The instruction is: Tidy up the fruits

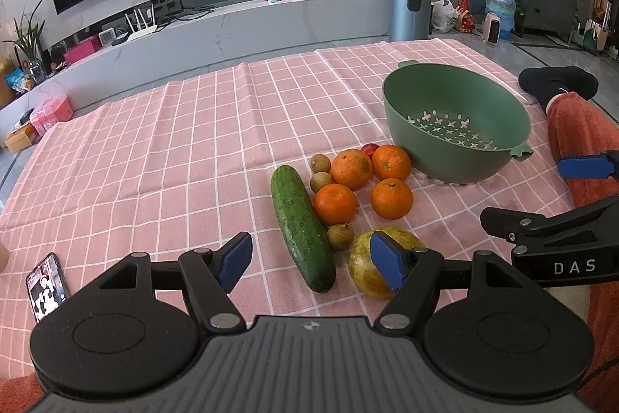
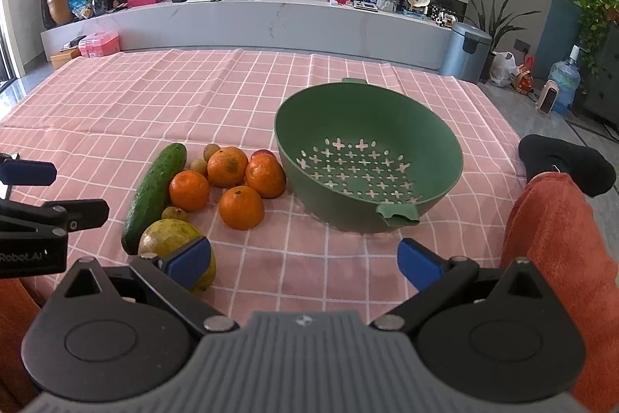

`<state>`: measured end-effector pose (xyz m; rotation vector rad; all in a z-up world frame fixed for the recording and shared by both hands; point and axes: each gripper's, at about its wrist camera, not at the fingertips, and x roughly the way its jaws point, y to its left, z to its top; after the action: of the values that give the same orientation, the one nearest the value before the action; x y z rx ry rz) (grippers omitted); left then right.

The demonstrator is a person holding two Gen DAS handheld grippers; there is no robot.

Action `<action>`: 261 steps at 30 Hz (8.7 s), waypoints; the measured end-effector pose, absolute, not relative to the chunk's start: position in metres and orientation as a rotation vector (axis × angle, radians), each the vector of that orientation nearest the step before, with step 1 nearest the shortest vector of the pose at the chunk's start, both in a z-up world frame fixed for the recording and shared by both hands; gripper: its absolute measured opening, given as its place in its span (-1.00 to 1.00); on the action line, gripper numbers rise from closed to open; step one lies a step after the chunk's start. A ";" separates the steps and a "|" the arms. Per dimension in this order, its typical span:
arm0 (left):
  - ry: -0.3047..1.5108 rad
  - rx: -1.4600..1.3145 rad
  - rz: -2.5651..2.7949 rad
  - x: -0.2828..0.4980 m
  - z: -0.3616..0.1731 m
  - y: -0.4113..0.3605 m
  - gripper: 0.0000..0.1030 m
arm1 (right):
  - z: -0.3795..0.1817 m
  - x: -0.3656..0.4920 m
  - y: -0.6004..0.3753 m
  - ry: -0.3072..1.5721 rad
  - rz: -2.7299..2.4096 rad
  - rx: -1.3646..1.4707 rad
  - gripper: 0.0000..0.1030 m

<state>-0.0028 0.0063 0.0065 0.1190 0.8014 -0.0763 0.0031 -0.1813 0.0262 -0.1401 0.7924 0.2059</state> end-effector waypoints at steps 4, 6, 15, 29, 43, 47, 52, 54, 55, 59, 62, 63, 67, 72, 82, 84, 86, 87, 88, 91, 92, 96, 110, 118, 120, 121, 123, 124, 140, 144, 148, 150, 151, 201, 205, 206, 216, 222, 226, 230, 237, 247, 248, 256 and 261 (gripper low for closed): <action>0.798 0.125 -0.080 -0.004 0.007 0.006 0.59 | 0.025 0.005 -0.183 0.802 0.198 -0.127 0.91; 0.797 0.127 -0.080 -0.004 0.008 0.006 0.59 | 0.024 0.005 -0.184 0.805 0.196 -0.123 0.91; 0.800 0.126 -0.076 -0.003 0.008 0.005 0.59 | 0.024 0.006 -0.181 0.809 0.203 -0.123 0.91; 0.799 0.129 -0.079 -0.003 0.009 0.004 0.59 | 0.021 0.008 -0.183 0.836 0.199 -0.103 0.91; 0.803 0.127 -0.082 -0.003 0.009 0.005 0.59 | 0.018 0.009 -0.180 0.858 0.206 -0.103 0.91; 0.806 0.128 -0.083 -0.001 0.008 0.008 0.59 | 0.016 0.010 -0.179 0.868 0.223 -0.089 0.91; 0.816 0.121 -0.106 0.007 0.010 0.019 0.50 | 0.007 0.018 -0.181 0.908 0.269 -0.022 0.90; 0.832 0.125 -0.111 0.011 0.011 0.023 0.44 | 0.005 0.019 -0.181 0.896 0.295 0.011 0.75; 0.842 0.119 -0.112 0.013 0.011 0.026 0.33 | 0.004 0.018 -0.181 0.877 0.311 0.026 0.75; 0.878 0.072 -0.131 0.020 0.007 0.037 0.03 | 0.001 0.023 -0.168 0.876 0.397 0.047 0.65; 0.898 0.043 -0.145 0.024 0.003 0.041 -0.10 | -0.004 0.028 -0.153 0.904 0.460 0.024 0.34; 0.905 0.033 -0.148 0.025 0.002 0.043 -0.12 | -0.006 0.029 -0.147 0.915 0.475 0.010 0.34; 0.932 0.004 -0.172 0.028 -0.005 0.045 -0.13 | -0.019 0.038 -0.132 0.955 0.499 -0.018 0.34; 0.960 -0.014 -0.175 0.034 -0.016 0.048 -0.13 | -0.032 0.048 -0.125 0.997 0.531 -0.021 0.37; 1.003 -0.061 -0.164 0.056 -0.040 0.057 -0.03 | -0.044 0.059 -0.123 1.035 0.566 0.019 0.22; 1.006 -0.082 -0.159 0.062 -0.042 0.059 0.00 | -0.044 0.059 -0.126 1.047 0.556 0.024 0.22; 1.004 -0.103 -0.151 0.070 -0.044 0.061 0.04 | -0.041 0.058 -0.134 1.038 0.529 0.001 0.22; 1.008 -0.115 -0.145 0.074 -0.045 0.061 0.04 | -0.040 0.059 -0.138 1.034 0.508 -0.007 0.22; 1.014 -0.127 -0.140 0.080 -0.047 0.062 0.04 | -0.039 0.060 -0.144 1.034 0.484 -0.013 0.22; 1.026 -0.141 -0.148 0.091 -0.052 0.061 0.05 | -0.040 0.066 -0.154 1.051 0.461 -0.020 0.22; 1.032 -0.143 -0.149 0.095 -0.054 0.060 0.06 | -0.041 0.067 -0.158 1.055 0.462 -0.010 0.22; 1.058 -0.174 -0.140 0.106 -0.060 0.060 0.06 | -0.043 0.070 -0.163 1.058 0.475 0.020 0.23; 1.131 -0.113 -0.172 0.126 -0.061 0.058 0.08 | -0.046 0.076 -0.171 1.055 0.502 0.067 0.24; 1.140 -0.085 -0.170 0.131 -0.067 0.046 -0.14 | -0.047 0.075 -0.173 1.041 0.505 0.089 0.23; 1.135 -0.099 -0.168 0.129 -0.067 0.048 -0.16 | -0.046 0.075 -0.173 1.033 0.503 0.089 0.23; 1.135 -0.107 -0.163 0.128 -0.066 0.049 -0.17 | -0.046 0.075 -0.173 1.030 0.503 0.086 0.22; 1.125 -0.108 -0.148 0.122 -0.063 0.051 -0.17 | -0.045 0.072 -0.171 1.025 0.503 0.072 0.22; 1.113 -0.109 -0.147 0.118 -0.061 0.052 -0.17 | -0.044 0.071 -0.171 1.019 0.503 0.061 0.22; 0.913 -0.240 -0.236 0.075 0.024 0.037 -0.18 | 0.022 0.050 -0.186 0.858 0.544 0.013 0.21; 0.883 -0.263 -0.293 0.089 0.040 0.017 -0.18 | 0.046 0.066 -0.200 0.816 0.553 -0.051 0.21; 0.880 -0.333 -0.326 0.115 0.044 -0.002 -0.18 | 0.059 0.091 -0.216 0.812 0.542 -0.116 0.21; 0.878 -0.357 -0.332 0.130 0.043 -0.010 -0.18 | 0.061 0.106 -0.221 0.817 0.526 -0.163 0.21; 0.875 -0.368 -0.338 0.138 0.042 -0.015 -0.18 | 0.061 0.114 -0.224 0.823 0.521 -0.185 0.21; 0.902 -0.183 -0.339 0.182 -0.006 -0.064 -0.10 | -0.024 0.215 -0.228 0.989 0.509 -0.539 0.65; 0.883 -0.157 -0.332 0.165 0.010 -0.056 -0.09 | -0.014 0.203 -0.224 0.978 0.482 -0.549 0.66; 0.872 -0.143 -0.332 0.159 0.014 -0.053 -0.09 | -0.012 0.200 -0.223 0.973 0.478 -0.551 0.66; 0.800 -0.068 -0.313 0.104 0.048 -0.013 -0.09 | 0.022 0.154 -0.212 0.857 0.465 -0.428 0.66; 0.775 -0.042 -0.289 0.079 0.053 0.011 -0.09 | 0.029 0.118 -0.203 0.774 0.459 -0.280 0.65; 0.790 -0.038 -0.295 0.070 0.046 0.019 -0.09 | 0.032 0.093 -0.198 0.739 0.459 -0.135 0.54; 0.816 -0.046 -0.298 0.065 0.032 0.027 -0.09 | 0.025 0.071 -0.189 0.716 0.452 -0.033 0.33; 0.856 -0.106 -0.289 0.070 0.005 0.034 -0.09 | -0.005 0.064 -0.162 0.757 0.455 -0.013 0.03; 0.909 -0.157 -0.280 0.085 -0.035 0.034 0.04 | -0.045 0.087 -0.153 0.815 0.421 -0.036 -0.02; 0.915 -0.157 -0.278 0.088 -0.038 0.034 0.05 | -0.048 0.090 -0.152 0.816 0.418 -0.044 -0.02; 0.938 -0.167 -0.264 0.099 -0.057 0.032 0.06 | -0.063 0.104 -0.151 0.852 0.423 -0.027 -0.02; 0.943 -0.191 -0.273 0.105 -0.062 0.033 0.05 | -0.070 0.108 -0.149 0.863 0.425 -0.020 -0.07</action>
<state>0.1048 0.0328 -0.0621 -0.1911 0.9435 -0.2733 0.1084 -0.1489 -0.0697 -0.0197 0.8633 0.4249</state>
